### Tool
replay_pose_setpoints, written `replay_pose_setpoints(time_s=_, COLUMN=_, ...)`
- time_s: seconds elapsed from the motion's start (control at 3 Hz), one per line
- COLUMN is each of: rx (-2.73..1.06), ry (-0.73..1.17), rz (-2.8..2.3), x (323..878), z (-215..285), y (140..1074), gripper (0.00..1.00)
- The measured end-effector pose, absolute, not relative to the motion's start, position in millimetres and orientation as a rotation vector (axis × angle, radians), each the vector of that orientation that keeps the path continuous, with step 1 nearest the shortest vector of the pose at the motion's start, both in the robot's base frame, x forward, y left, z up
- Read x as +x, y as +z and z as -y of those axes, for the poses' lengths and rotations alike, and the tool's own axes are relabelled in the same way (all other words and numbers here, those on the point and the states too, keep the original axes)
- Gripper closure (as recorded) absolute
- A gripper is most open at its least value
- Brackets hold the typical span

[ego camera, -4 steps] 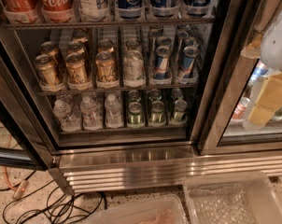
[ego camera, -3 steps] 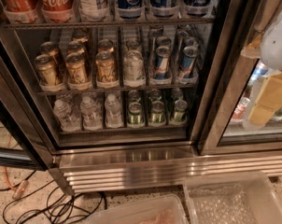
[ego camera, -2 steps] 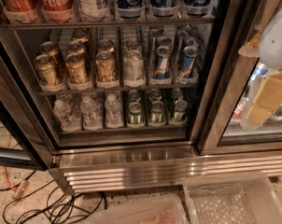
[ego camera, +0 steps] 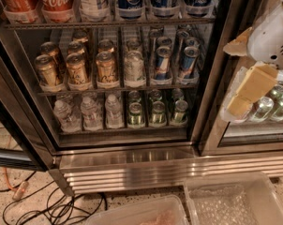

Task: Pick coke can from top shelf of fridge

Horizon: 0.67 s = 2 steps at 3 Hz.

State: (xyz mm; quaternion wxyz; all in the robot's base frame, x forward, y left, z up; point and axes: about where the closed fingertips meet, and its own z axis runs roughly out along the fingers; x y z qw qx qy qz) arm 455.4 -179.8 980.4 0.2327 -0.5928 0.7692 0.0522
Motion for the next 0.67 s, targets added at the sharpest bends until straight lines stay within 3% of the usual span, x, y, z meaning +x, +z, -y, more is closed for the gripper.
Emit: replay_pose_setpoints(time_s=0.67, rx=-1.667, ry=0.148, rz=-2.061, x=457.5, z=165.8, y=984.0, gripper=0.00)
